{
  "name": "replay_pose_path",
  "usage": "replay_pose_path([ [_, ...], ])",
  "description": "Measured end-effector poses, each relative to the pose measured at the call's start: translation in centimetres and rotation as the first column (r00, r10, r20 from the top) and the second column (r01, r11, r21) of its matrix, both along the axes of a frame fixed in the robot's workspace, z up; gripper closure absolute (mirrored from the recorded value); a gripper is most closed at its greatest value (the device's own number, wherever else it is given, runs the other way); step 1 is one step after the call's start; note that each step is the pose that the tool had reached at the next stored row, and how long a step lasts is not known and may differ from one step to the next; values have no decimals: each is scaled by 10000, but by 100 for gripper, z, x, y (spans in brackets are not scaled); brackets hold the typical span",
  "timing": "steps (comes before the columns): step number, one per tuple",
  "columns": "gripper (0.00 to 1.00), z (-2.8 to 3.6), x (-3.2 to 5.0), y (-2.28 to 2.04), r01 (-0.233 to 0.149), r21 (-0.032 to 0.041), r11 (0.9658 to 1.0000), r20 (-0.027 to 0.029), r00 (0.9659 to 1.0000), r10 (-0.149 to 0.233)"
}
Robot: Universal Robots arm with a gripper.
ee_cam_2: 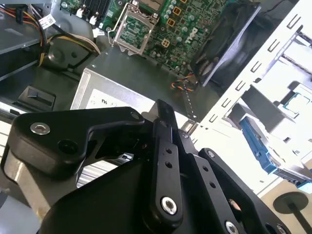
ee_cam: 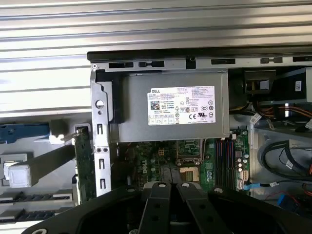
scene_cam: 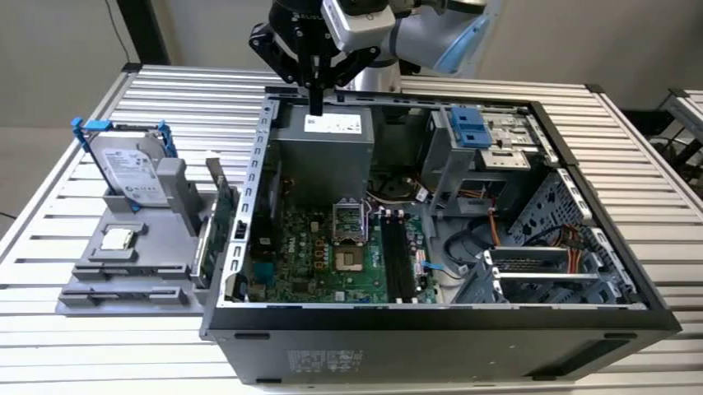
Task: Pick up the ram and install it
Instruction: 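Reach for the ram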
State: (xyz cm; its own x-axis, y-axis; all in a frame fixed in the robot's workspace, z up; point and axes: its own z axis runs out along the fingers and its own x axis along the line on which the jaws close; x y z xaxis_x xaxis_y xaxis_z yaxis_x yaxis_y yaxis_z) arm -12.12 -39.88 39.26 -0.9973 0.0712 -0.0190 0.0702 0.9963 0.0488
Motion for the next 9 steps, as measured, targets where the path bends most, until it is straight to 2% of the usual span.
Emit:
replay_pose_path([
  [4,100,0,0,0,0,0,10000,0,10000,0],
  [9,100,0,-76,0,-2,-1,10000,-5,10000,2],
])
